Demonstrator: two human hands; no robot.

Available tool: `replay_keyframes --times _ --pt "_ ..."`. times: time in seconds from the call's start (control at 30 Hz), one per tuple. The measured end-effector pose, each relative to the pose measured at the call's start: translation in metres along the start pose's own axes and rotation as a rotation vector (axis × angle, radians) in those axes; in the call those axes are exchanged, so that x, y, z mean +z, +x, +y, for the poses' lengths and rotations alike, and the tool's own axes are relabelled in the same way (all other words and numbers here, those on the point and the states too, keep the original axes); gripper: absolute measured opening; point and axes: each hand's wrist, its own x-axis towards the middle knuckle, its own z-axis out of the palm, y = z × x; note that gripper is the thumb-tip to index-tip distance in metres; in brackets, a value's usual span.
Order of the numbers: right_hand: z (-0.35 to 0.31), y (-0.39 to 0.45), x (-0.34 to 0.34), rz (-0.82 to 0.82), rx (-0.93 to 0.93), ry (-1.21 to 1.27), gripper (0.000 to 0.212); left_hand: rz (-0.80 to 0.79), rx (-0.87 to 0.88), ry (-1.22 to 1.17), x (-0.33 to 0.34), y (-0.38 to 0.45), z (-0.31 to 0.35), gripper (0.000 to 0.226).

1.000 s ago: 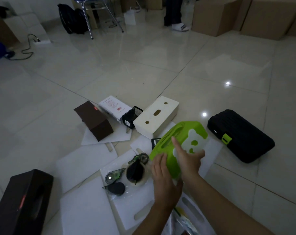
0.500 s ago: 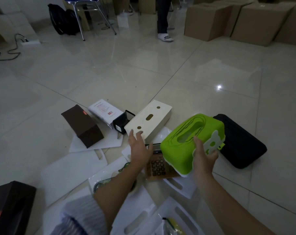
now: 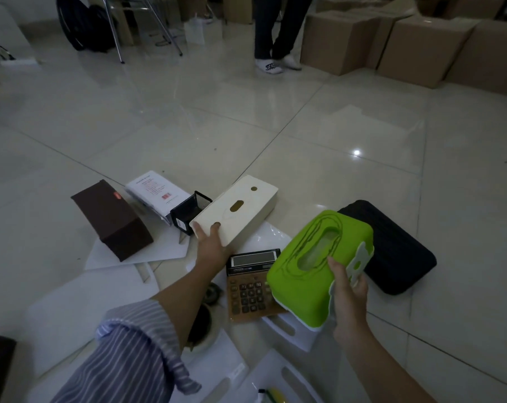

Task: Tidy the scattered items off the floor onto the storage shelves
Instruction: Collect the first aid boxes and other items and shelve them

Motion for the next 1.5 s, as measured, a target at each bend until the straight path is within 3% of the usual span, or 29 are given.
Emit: replay_keyframes --times 0.07,0.2,0.33,0.43,0.57,0.67,0.77,0.9,1.03,1.2,1.23,1.33,1.43,1.5 --pt "0.001 0.002 -0.008 -0.007 0.008 0.007 0.119 -0.036 0.016 0.055 -0.004 -0.004 0.0 0.079" --pt "0.002 0.007 -0.02 0.001 0.01 0.027 0.096 -0.037 0.111 0.085 -0.023 -0.013 -0.005 0.08" --pt "0.003 0.001 -0.019 -0.028 0.034 0.012 0.109 0.008 0.069 -0.002 -0.056 -0.033 -0.003 0.074" --pt "0.008 -0.005 -0.014 -0.06 0.07 -0.002 0.105 0.051 -0.024 -0.388 -0.072 -0.061 0.014 0.07" --pt "0.014 -0.01 -0.009 -0.075 0.138 -0.03 0.109 -0.002 -0.222 -0.919 -0.07 -0.093 0.035 0.04" --pt "0.015 -0.003 -0.013 -0.127 0.154 0.031 0.091 -0.066 -0.41 -1.212 -0.053 -0.112 0.034 0.052" --pt "0.021 0.007 -0.025 -0.176 0.173 0.063 0.088 -0.184 -0.641 -1.395 -0.033 -0.133 0.029 0.065" --pt "0.034 0.018 -0.044 -0.147 0.227 0.023 0.09 -0.222 -0.75 -1.432 -0.016 -0.149 0.032 0.068" --pt "0.053 0.032 -0.06 -0.118 0.248 -0.019 0.099 -0.25 -0.704 -1.44 -0.009 -0.154 0.034 0.077" --pt "0.053 0.036 -0.067 -0.102 0.239 -0.006 0.099 -0.123 -0.724 -1.392 -0.002 -0.152 0.048 0.113" --pt "0.054 0.04 -0.07 -0.097 0.232 0.005 0.1 -0.069 -0.764 -1.402 -0.002 -0.153 0.054 0.111" --pt "0.029 0.023 -0.066 -0.099 0.216 0.103 0.088 0.11 -0.798 -1.362 -0.003 -0.149 0.075 0.073" --pt "-0.004 0.005 -0.055 -0.184 0.161 0.237 0.054 0.104 -0.753 -1.351 0.004 -0.143 0.095 0.06" --pt "-0.025 0.006 -0.054 -0.225 0.134 0.339 0.048 0.076 -0.695 -1.36 0.005 -0.137 0.116 0.055"
